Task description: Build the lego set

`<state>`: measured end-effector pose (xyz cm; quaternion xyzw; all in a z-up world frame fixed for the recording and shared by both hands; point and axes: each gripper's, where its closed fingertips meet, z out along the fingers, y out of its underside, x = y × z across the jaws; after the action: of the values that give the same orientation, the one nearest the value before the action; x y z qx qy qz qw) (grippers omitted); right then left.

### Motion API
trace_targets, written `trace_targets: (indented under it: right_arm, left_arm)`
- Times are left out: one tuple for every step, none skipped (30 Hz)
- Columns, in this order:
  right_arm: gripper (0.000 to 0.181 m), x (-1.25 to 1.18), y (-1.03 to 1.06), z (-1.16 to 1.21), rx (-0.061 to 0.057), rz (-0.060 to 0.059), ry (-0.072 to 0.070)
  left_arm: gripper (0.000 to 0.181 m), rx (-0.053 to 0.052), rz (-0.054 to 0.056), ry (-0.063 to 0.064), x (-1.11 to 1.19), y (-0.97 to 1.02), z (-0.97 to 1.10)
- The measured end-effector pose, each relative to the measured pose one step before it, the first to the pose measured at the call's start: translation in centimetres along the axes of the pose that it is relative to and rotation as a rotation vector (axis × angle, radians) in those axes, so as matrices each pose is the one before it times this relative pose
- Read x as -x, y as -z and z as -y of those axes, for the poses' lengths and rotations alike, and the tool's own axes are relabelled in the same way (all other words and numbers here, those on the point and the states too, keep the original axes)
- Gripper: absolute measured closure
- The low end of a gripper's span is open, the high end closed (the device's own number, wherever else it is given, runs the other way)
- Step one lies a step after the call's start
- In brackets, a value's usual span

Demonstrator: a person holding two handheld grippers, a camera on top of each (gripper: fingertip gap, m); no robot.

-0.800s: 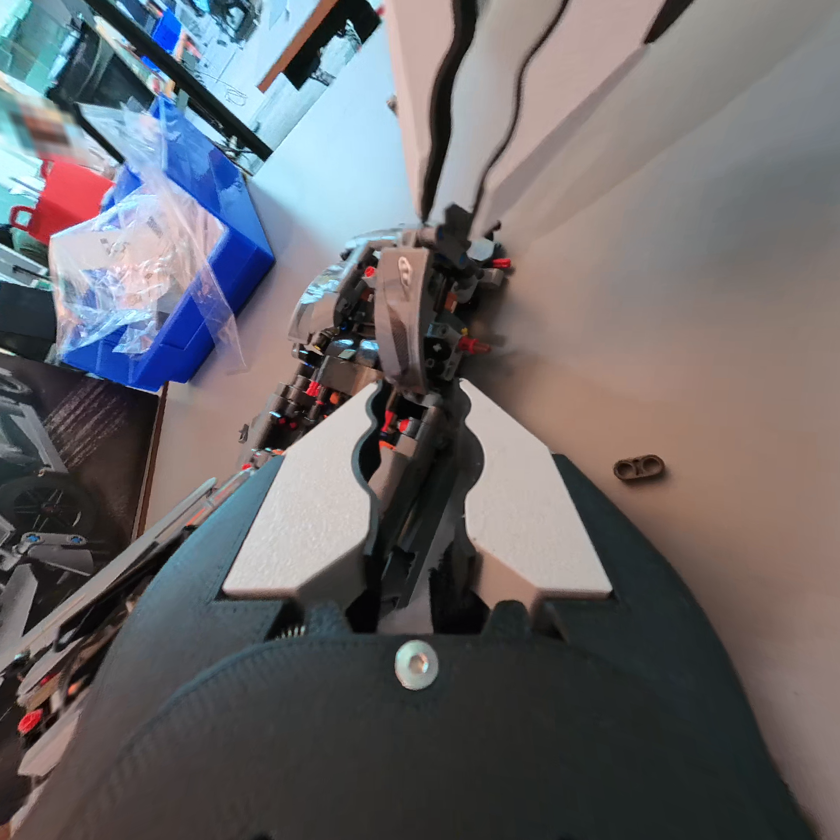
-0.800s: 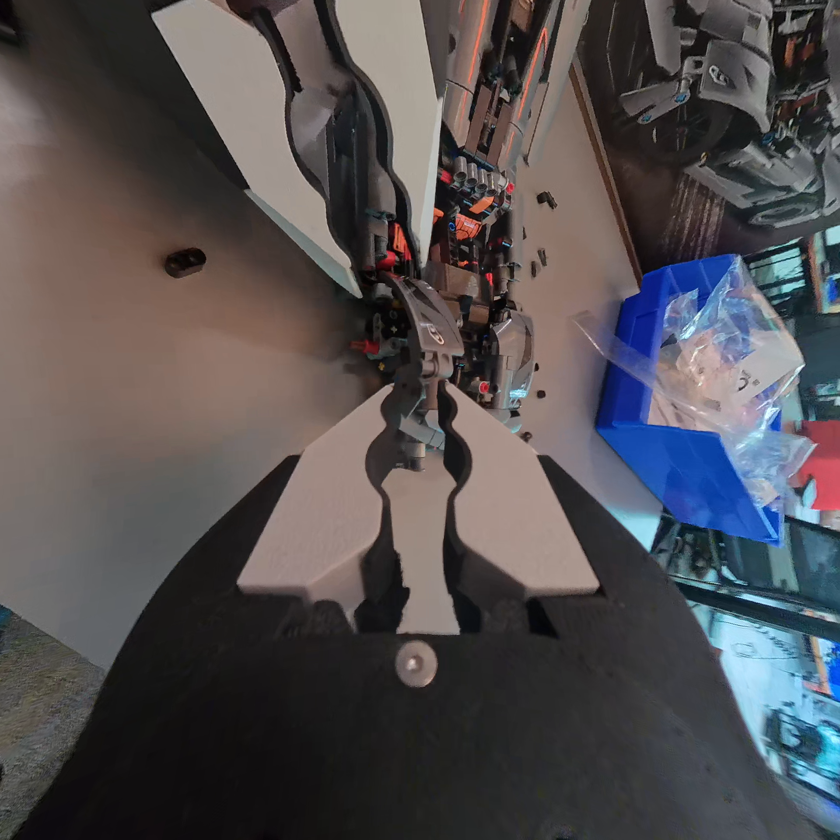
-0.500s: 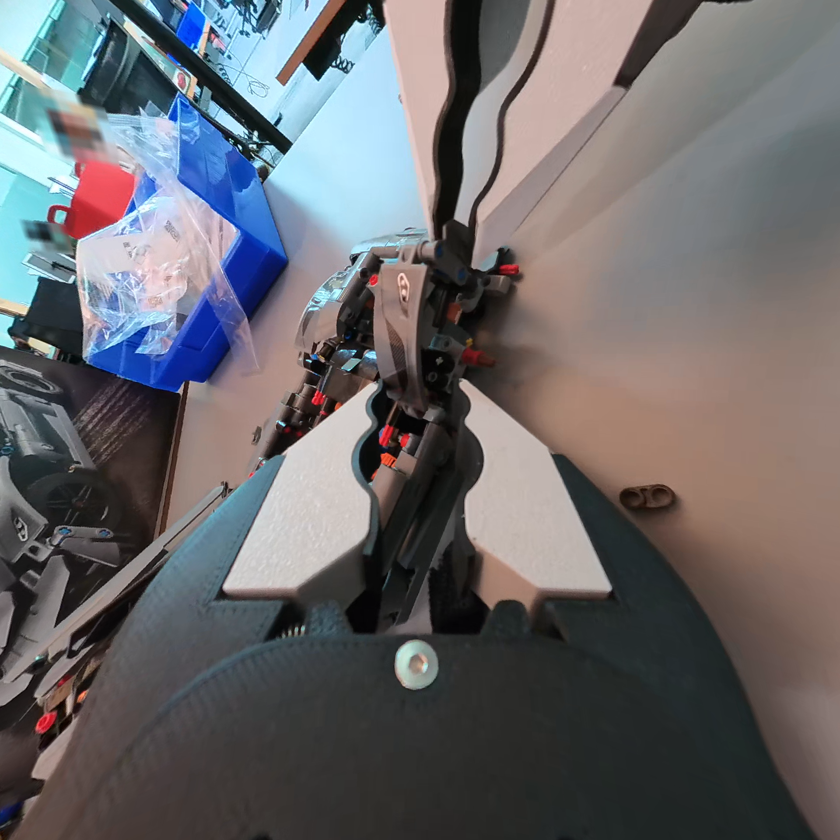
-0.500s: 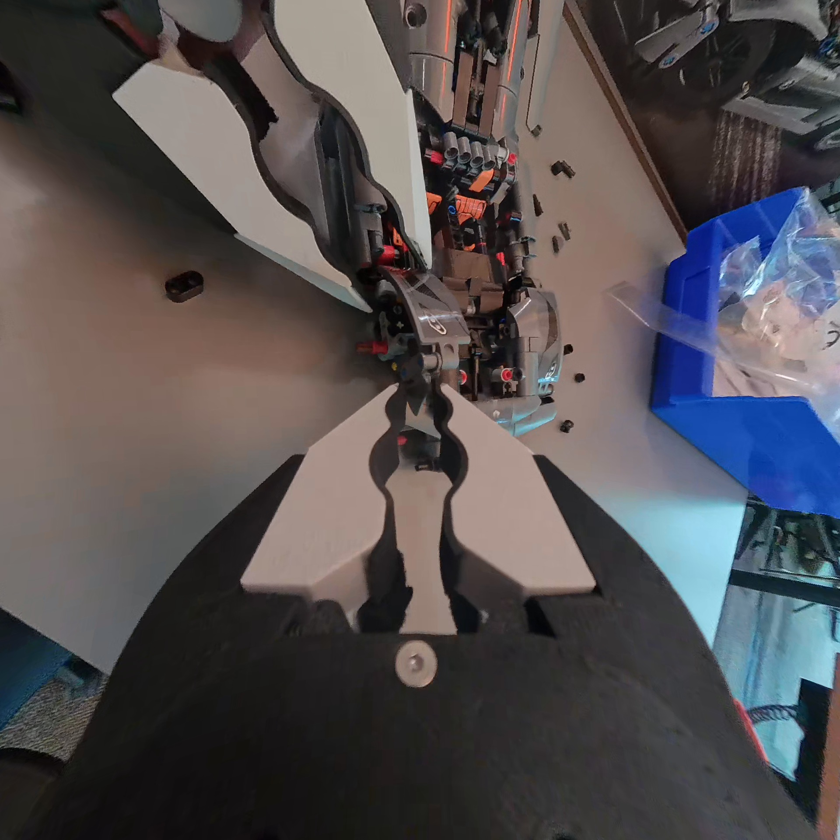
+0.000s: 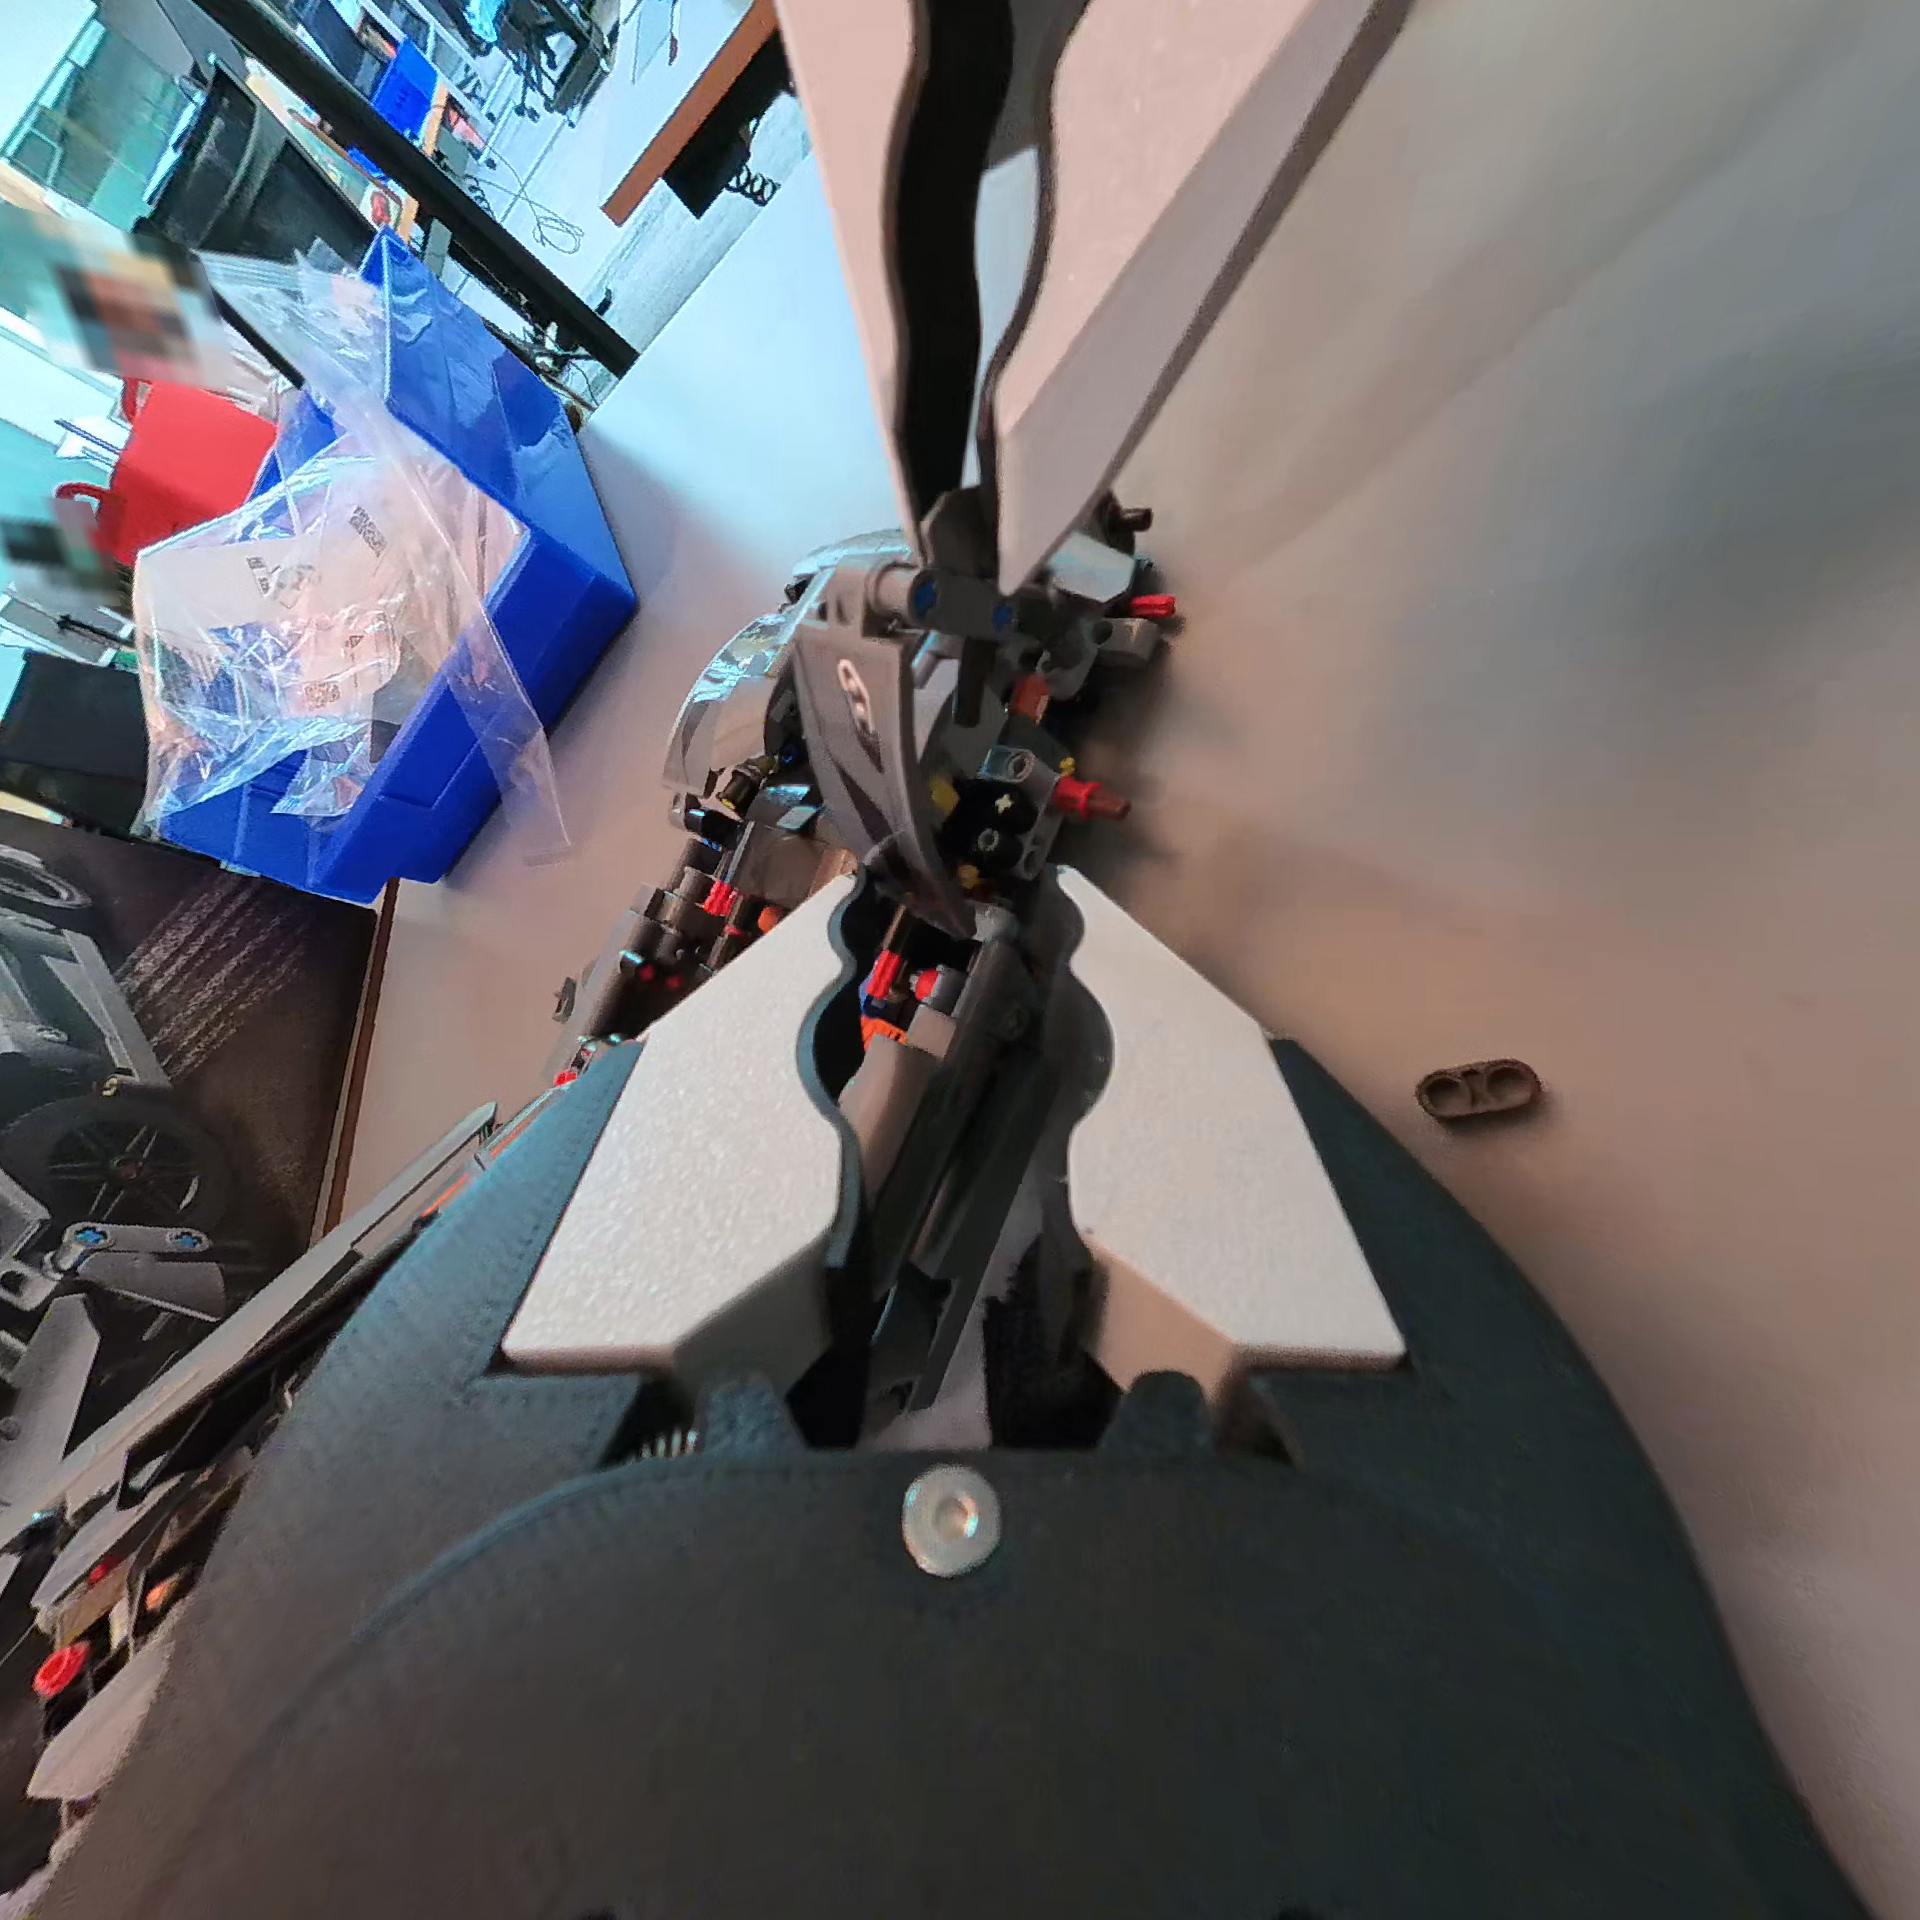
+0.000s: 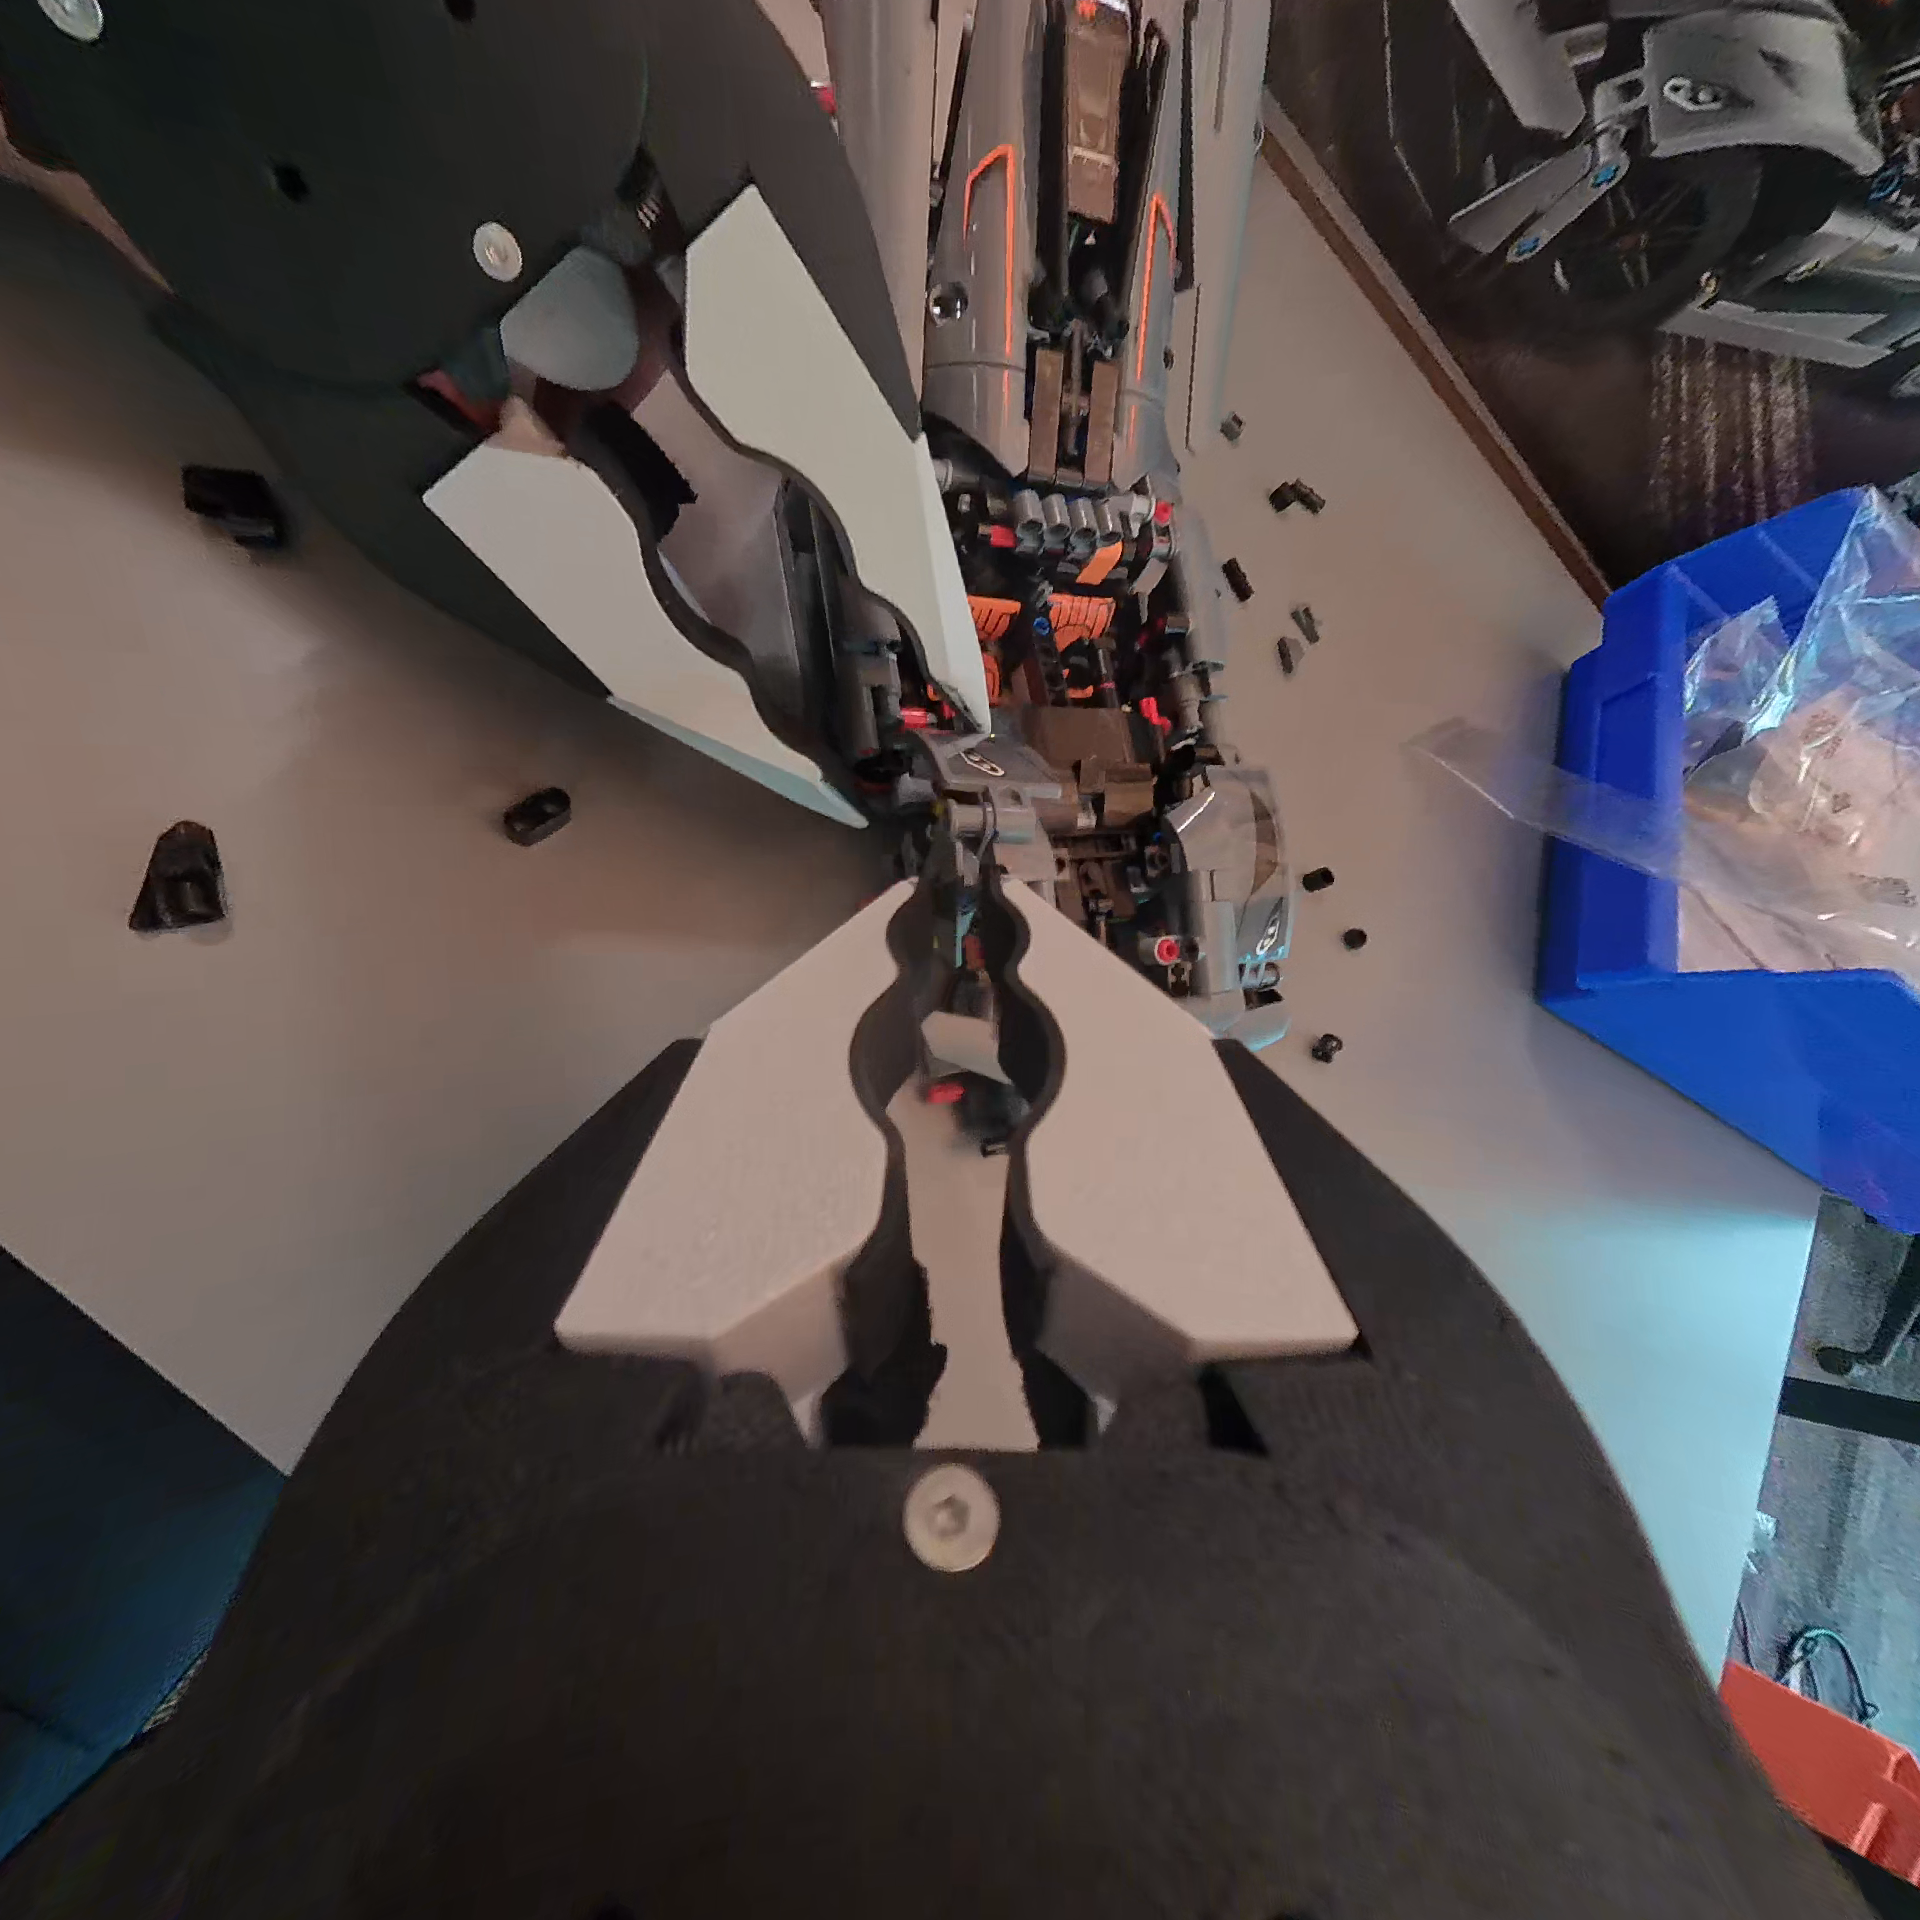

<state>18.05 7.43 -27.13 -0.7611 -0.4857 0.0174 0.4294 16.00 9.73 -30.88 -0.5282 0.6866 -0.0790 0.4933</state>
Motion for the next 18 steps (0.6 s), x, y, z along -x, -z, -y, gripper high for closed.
trace_targets:
  right_arm:
    - [0.175, -0.061, -0.039, 0.297, -0.0050, -0.0030, 0.0064]
    - [0.175, -0.077, -0.062, 0.322, -0.0050, -0.0008, 0.0029]
    - [0.175, -0.049, -0.071, 0.274, -0.0022, 0.0028, 0.0013]
    - [0.175, -0.058, -0.064, 0.168, 0.0042, 0.0035, 0.0026]
    - [0.175, -0.109, -0.020, 0.133, 0.0051, -0.0015, 0.0059]
    - [0.175, -0.046, -0.014, 0.165, 0.0006, -0.0004, 0.0071]
    - [0.175, -0.003, -0.052, 0.104, 0.0018, 0.0015, 0.0051]
    - [0.175, -0.030, -0.042, 0.102, -0.0007, 0.0009, 0.0016]
    - [0.175, -0.013, -0.033, 0.037, 0.0017, 0.0031, -0.0020]
    - [0.175, -0.056, -0.007, 0.015, 0.0008, 0.0001, 0.0010]
    - [0.175, -0.103, -0.003, 0.019, -0.0001, -0.0033, 0.0013]
    - [0.175, -0.037, -0.021, -0.042, 0.0021, 0.0003, -0.0016]
    - [0.175, 0.002, -0.001, -0.035, -0.0003, 0.0033, -0.0023]
    - [0.175, -0.004, 0.036, -0.020, -0.0024, 0.0026, -0.0018]
    - [0.175, -0.044, 0.011, -0.113, 0.0024, 0.0009, -0.0045]
    - [0.175, -0.027, 0.015, -0.098, 0.0013, 0.0022, -0.0057]
    - [0.175, 0.036, 0.024, -0.070, -0.0015, 0.0055, -0.0045]
    - [0.175, 0.014, 0.028, -0.068, -0.0009, 0.0020, -0.0024]
  left_arm:
    - [0.151, 0.0010, -0.0029, -0.0010, 0.002, 0.044, -0.077]
    - [0.151, 0.0020, -0.0033, -0.0015, -0.009, 0.047, -0.079]
    - [0.150, 0.0008, -0.0047, -0.0009, -0.003, 0.064, -0.079]
    - [0.148, 0.0003, -0.0093, 0.0006, -0.092, 0.036, -0.072]
    - [0.148, 0.0054, -0.0110, -0.0013, -0.132, 0.008, -0.141]
    - [0.148, 0.0024, -0.0046, -0.0055, -0.081, 0.018, -0.094]
    - [0.147, 0.0016, 0.0003, -0.0049, -0.035, -0.010, -0.049]
    - [0.147, 0.0047, 0.0008, -0.0044, 0.002, -0.003, -0.061]
    - [0.147, 0.0049, 0.0004, -0.0033, 0.011, -0.012, -0.060]
    - [0.147, -0.0003, 0.0014, 0.0014, 0.034, -0.006, -0.016]
    - [0.147, -0.0017, 0.0015, 0.0026, 0.042, 0.000, -0.007]
    - [0.147, 0.0004, 0.0038, 0.0019, 0.092, 0.008, -0.028]
    - [0.147, 0.0008, 0.0008, 0.0024, 0.046, 0.011, -0.034]
    - [0.147, -0.0014, -0.0009, 0.0007, 0.005, 0.002, 0.004]
    - [0.147, -0.0002, 0.0003, -0.0011, -0.008, 0.000, -0.012]
    - [0.147, 0.0012, 0.0008, -0.0027, -0.018, -0.016, -0.015]
    - [0.147, 0.0011, -0.0007, -0.0028, -0.041, -0.015, 0.004]
    - [0.147, -0.0005, -0.0009, -0.0021, -0.050, -0.001, 0.023]
